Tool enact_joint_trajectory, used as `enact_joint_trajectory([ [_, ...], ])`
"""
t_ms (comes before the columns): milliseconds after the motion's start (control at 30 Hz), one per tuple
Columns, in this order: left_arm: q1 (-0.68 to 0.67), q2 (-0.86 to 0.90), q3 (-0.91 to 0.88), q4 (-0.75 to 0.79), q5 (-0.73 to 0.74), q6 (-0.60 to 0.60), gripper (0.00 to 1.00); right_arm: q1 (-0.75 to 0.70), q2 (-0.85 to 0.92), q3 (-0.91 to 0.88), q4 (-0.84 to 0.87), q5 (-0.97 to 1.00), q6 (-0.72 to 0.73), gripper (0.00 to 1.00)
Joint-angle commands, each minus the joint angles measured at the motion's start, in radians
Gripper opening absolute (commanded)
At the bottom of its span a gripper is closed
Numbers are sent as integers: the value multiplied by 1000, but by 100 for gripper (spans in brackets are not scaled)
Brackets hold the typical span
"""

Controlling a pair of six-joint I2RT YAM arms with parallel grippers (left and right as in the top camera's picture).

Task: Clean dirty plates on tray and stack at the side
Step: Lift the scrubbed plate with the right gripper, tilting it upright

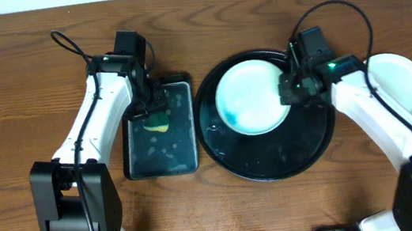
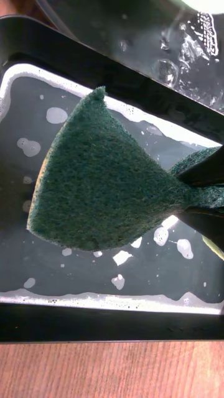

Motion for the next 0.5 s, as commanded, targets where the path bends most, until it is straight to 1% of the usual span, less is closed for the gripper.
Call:
enact_joint_trajectory([
  [0,4,-1,-6,-2,-17,28,8,8,-41,4,-25,233,-44,1],
  [100,4,0,-6,2,-17,28,8,19,-70,4,-40,316,-53,1],
  [267,4,0,-6,5,-17,28,8,46,-115,4,-25,382,-52,1],
  [367,4,0,-6,5,-17,28,8,84,-142,4,-3,467,-53,1],
  [467,4,0,-8,6,-17,28,8,125,-154,4,20,561,-90,1],
])
